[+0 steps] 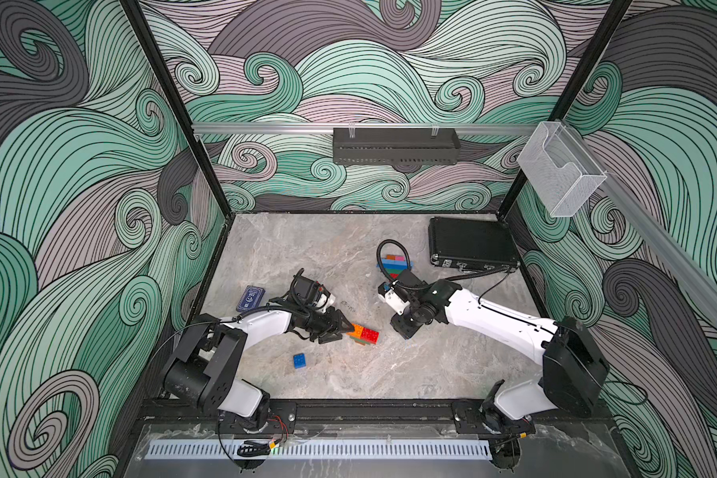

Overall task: Assemble a heart with lego
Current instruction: Pick up the lego brick from the center of the board, then assemble the lego brick with the lego brick.

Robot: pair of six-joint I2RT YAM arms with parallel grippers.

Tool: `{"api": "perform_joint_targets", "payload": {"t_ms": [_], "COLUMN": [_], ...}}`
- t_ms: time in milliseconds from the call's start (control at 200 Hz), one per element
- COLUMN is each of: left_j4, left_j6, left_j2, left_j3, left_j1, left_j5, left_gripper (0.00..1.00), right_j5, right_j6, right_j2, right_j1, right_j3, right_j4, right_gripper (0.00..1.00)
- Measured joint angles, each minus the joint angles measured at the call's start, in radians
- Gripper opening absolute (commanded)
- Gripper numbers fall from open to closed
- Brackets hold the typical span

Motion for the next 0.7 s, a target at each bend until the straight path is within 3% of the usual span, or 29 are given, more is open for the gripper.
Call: {"api": "perform_joint_targets", "payload": {"t_ms": [340,696], "left_j4": [0.056,0.104], "left_j6": [-0.001,-0.013], "left_j2": [0.037,0.039], "left_j3": [0.0,-0.009], "left_j1": [-0.017,-0.029], "left_j5": [0.02,0.02], "left_gripper": [0.52,0.48], "right_j5": [-0.064,-0.075], "right_j6": [-0.12,-0.174], "right_j2": [0.052,0.172], "right_j1": [0.103,0.118], "right_j3": [0.09,0.21], "right_j4": [-0.034,-0.079], "right_gripper": [0.28,0.28]}}
